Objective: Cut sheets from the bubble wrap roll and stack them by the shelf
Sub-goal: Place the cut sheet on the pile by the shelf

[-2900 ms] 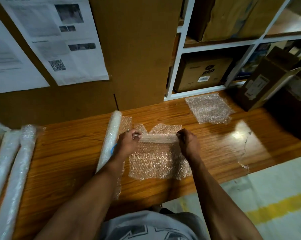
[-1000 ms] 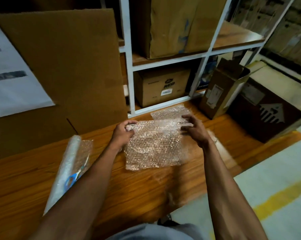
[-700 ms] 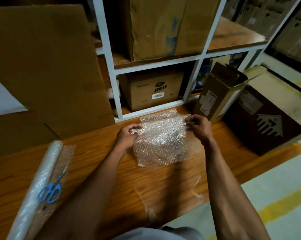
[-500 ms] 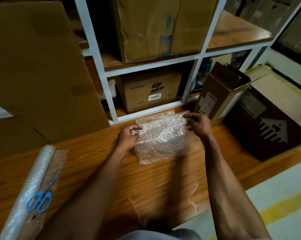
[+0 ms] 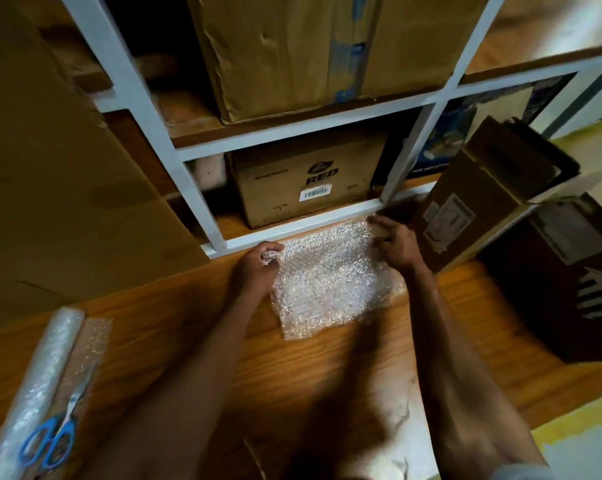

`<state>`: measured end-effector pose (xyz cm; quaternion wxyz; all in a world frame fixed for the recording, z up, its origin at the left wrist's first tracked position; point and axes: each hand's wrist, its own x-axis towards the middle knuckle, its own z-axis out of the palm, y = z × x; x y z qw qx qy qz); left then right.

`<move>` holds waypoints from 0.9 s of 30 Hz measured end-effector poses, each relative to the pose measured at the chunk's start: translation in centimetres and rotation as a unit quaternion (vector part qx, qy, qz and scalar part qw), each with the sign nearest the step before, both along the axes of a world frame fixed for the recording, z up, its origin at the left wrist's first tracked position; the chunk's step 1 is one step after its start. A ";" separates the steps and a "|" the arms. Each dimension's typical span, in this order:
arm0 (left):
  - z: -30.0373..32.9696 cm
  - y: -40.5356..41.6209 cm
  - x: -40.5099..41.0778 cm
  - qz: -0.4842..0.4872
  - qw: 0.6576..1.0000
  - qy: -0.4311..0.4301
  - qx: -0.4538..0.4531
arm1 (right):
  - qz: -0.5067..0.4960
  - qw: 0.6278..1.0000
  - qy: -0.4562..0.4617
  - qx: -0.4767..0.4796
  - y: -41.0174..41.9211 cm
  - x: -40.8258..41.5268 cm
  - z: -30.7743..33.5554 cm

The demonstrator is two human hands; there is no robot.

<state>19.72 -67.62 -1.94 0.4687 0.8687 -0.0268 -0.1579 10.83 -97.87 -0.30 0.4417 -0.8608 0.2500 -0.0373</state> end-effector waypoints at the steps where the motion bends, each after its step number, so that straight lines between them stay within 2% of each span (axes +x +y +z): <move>1: -0.8 -0.2 0.5 0.004 1.000 -0.004 0.006 | 0.006 1.000 0.004 -0.012 -0.1 0.3 -0.5; 9: -4.0 -1.2 2.2 -0.004 0.997 -0.059 0.057 | -0.001 0.998 0.014 -0.061 -0.6 1.3 -3.2; 13: -4.4 -1.5 2.2 -0.001 0.991 -0.101 0.087 | -0.024 0.990 0.016 -0.139 -0.3 1.4 -4.6; 16: -3.8 -1.9 0.9 0.020 0.973 -0.176 0.146 | -0.061 0.971 -0.017 -0.231 1.6 1.0 -4.7; 18: -3.1 -2.7 -0.5 0.005 0.953 -0.222 0.207 | -0.053 0.963 -0.064 -0.255 4.0 0.5 -4.0; 21: -2.1 -4.8 -2.5 -0.108 0.924 -0.252 0.269 | 0.039 0.962 -0.104 -0.248 8.1 0.4 -3.5; 24: -3.3 -6.5 -3.9 -0.229 0.897 -0.224 0.305 | 0.156 0.944 -0.011 -0.290 9.9 0.1 -5.6; 27: -5.0 -6.3 -4.2 -0.243 0.892 -0.156 0.348 | 0.180 0.931 0.076 -0.308 9.1 -0.2 -7.1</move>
